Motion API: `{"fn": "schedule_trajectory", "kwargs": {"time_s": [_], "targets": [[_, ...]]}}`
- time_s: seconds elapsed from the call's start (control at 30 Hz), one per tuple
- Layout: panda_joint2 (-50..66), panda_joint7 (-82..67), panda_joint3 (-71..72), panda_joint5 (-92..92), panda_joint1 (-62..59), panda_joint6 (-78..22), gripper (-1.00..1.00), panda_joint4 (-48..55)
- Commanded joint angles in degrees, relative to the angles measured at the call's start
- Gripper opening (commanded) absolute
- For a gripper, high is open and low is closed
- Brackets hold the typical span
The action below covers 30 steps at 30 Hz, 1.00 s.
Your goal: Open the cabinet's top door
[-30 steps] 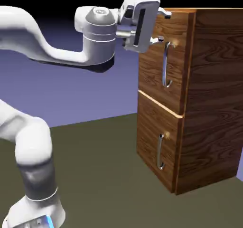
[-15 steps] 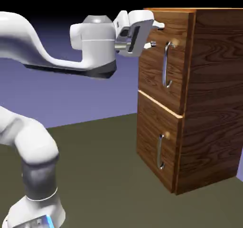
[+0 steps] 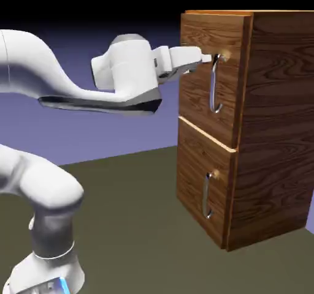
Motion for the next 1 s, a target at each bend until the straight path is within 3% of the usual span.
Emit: {"fn": "schedule_trajectory", "kwargs": {"time_s": [0.0, 0.27, 0.43, 0.47, 0.97], "targets": [[-0.28, 2.5, -0.8, -1.73, 0.93, 0.0, 0.0, -0.27], [-4.43, 18.41, -10.41, -7.55, 6.64, 0.69, 0.0, -3.46], [2.18, 21.16, -16.24, -11.32, 16.06, -2.85, 0.0, 3.02], [2.19, 21.16, -16.25, -11.32, 16.06, -2.85, -1.0, 3.02], [-1.42, 21.17, 11.32, 8.43, -13.0, -6.39, -1.0, -8.95]]}}
